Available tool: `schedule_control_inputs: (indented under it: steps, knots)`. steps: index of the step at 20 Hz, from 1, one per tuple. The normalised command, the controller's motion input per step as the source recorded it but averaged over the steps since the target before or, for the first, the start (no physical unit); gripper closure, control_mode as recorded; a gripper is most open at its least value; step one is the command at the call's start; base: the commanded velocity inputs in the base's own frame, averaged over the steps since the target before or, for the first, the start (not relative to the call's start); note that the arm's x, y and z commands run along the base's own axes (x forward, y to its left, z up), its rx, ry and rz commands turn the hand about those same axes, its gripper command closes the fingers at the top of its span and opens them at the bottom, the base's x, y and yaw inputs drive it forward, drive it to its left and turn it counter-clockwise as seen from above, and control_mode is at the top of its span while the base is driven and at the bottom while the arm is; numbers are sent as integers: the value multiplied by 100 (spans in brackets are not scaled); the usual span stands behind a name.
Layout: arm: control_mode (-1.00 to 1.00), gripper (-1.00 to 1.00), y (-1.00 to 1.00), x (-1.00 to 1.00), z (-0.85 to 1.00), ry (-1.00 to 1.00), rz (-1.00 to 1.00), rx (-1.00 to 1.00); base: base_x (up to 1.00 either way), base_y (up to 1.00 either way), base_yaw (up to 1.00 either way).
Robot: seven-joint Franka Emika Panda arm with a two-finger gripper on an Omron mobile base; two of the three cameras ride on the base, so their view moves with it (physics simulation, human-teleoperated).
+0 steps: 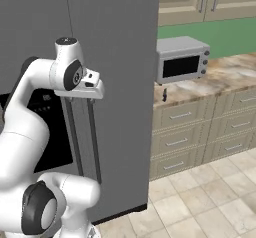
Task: Retrieve the butter from the fridge and place it on a plate on the dining table. Then retrieve the butter knife by the fridge and place it near the plate.
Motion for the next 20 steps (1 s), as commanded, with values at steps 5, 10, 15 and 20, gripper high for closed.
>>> schedule_control_inputs:
  steps: [5, 10, 15, 20]
  knots:
    - [100, -100, 0, 0, 0, 0, 0, 0, 0, 29, -12]
    - [100, -100, 0, 0, 0, 0, 0, 0, -8, 31, -2]
    - [100, -100, 0, 0, 0, 0, 0, 0, -15, 31, -3]
    - [-100, -100, 0, 0, 0, 0, 0, 0, 0, 4, 0]
